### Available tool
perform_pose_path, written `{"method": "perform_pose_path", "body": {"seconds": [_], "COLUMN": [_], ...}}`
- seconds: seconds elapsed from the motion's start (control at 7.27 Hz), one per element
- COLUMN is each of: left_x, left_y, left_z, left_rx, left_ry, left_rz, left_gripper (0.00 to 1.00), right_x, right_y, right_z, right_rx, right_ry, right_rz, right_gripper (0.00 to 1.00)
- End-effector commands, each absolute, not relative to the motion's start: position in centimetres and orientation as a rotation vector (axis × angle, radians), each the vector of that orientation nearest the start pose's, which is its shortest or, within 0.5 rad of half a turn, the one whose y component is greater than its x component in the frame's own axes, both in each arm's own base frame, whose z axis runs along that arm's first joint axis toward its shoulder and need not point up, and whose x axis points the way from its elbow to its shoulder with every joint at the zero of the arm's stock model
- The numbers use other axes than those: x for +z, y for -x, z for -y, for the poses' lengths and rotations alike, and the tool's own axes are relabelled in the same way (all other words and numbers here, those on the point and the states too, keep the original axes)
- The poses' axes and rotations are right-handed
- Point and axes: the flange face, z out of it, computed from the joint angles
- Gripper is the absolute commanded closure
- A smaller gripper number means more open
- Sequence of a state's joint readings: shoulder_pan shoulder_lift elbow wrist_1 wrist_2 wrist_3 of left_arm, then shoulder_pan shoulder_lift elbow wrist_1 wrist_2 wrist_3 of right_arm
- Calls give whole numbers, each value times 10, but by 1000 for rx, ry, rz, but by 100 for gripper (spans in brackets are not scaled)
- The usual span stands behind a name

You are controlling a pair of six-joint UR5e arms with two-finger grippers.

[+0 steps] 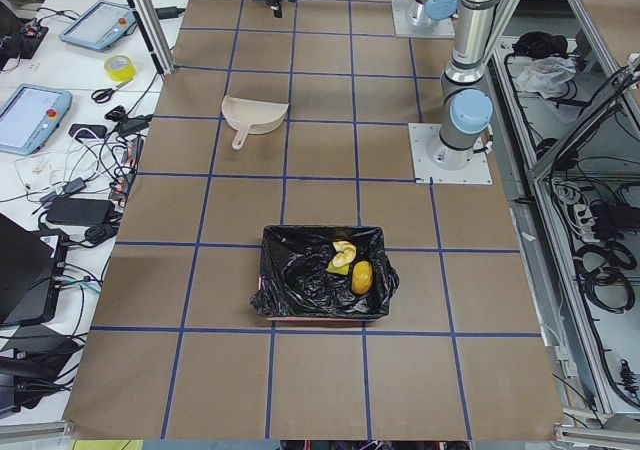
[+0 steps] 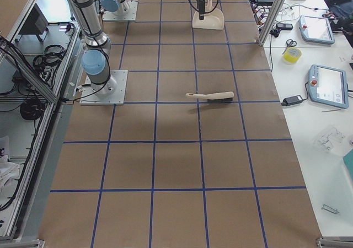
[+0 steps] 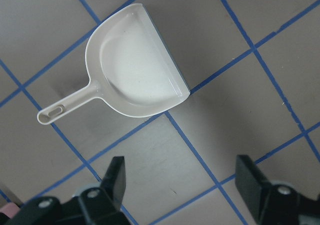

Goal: Sweep and dump trash into bin

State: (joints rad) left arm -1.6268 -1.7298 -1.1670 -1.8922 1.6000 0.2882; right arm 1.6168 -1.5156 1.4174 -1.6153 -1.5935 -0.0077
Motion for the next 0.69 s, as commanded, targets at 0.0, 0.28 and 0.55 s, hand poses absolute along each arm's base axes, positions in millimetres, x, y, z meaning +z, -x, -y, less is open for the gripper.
{"method": "perform_pose_path", "body": {"seconds": [0.0, 0.28, 0.55], "left_x": [559, 561, 552], "left_y": [145, 110, 113], "left_z": [495, 495, 479], "left_rx": [166, -35, -28], "left_ry": [-325, -215, -214], "left_rz": [-3099, -3104, -3103], "left_gripper": [19, 11, 8], "right_x": [541, 541, 541], "right_y": [-155, -155, -156], "right_z": [520, 520, 520], "right_rx": [-226, -228, -226], "right_ry": [82, 80, 77], "right_rz": [-3151, -3151, -3151], "right_gripper": [0, 0, 0]}}
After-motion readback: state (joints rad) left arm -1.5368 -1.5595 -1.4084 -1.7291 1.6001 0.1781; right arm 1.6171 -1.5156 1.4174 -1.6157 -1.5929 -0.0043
